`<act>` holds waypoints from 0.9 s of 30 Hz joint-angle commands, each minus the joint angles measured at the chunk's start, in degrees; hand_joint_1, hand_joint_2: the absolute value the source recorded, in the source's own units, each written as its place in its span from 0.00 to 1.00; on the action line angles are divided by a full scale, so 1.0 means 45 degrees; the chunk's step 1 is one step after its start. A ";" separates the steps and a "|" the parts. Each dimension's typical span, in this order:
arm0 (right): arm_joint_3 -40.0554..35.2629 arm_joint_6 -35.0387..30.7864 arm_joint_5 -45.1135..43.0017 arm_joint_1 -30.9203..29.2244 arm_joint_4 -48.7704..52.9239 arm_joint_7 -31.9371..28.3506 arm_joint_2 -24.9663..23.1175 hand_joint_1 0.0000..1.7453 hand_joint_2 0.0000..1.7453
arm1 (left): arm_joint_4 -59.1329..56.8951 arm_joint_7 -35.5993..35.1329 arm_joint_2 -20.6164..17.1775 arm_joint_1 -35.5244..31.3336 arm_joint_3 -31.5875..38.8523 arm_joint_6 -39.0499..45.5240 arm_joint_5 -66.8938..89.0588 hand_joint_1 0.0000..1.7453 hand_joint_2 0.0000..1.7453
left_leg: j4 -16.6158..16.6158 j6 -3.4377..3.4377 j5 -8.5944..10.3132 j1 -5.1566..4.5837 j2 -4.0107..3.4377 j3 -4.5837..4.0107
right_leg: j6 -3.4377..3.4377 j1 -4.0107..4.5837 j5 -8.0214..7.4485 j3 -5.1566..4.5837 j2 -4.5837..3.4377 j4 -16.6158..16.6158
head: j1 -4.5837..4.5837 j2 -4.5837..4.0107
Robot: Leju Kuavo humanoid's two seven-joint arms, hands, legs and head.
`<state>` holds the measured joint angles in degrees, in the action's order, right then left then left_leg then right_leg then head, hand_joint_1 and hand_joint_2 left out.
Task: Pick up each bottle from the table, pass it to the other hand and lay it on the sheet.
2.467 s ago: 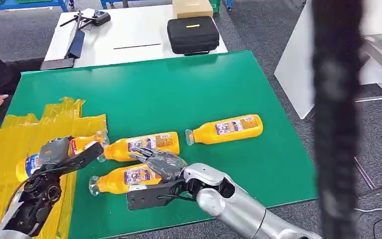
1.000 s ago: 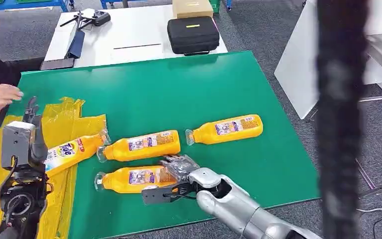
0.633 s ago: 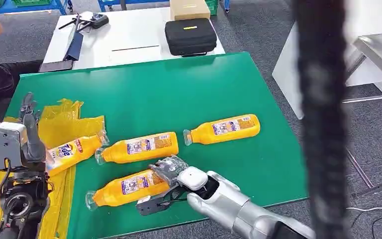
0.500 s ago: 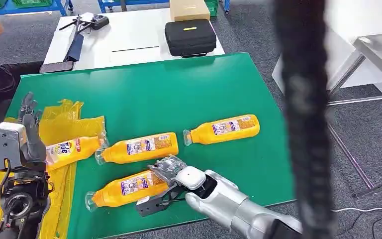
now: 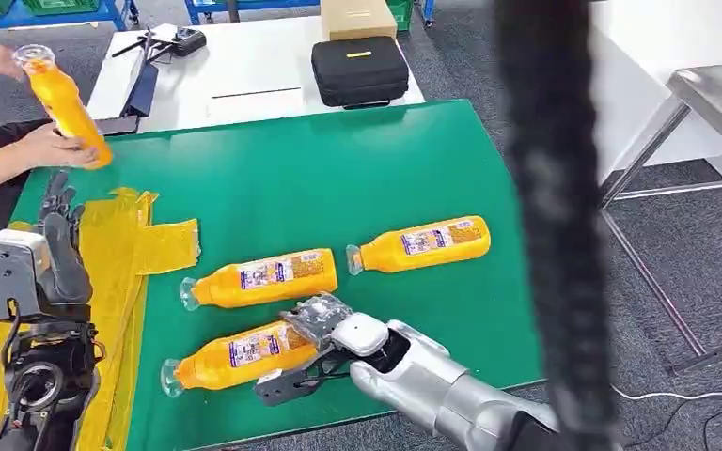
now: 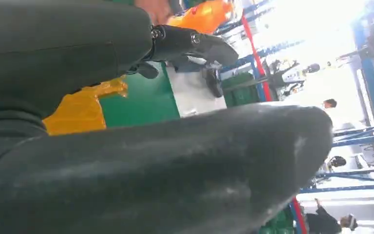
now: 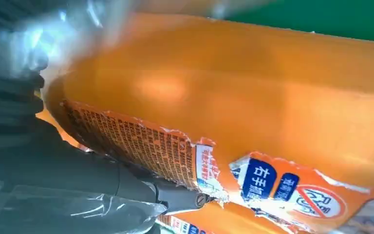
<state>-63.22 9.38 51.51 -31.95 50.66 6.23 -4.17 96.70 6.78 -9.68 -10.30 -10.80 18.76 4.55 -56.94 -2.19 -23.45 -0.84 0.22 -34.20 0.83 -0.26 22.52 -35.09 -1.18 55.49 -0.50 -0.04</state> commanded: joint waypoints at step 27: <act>0.6783 -0.3133 -0.7474 0.2946 0.6568 -0.0517 0.1471 1.00 1.00 | 0.1528 -0.1696 0.0778 0.2023 -0.0123 -0.3077 -1.0433 0.00 1.00 | -0.0021 0.0022 -0.0031 0.0007 0.0019 -0.0110 | 0.0014 0.0008 0.0025 -0.0066 0.0019 0.0007 | 0.0005 0.0000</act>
<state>-33.22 -1.44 16.48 -10.31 87.82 3.87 7.46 101.87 3.22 -9.40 -1.44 -1.16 12.97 -26.16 -56.96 -2.26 -23.41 -0.85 0.47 -34.94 0.88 -0.27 22.53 -35.62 -1.03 55.50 -0.48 -0.04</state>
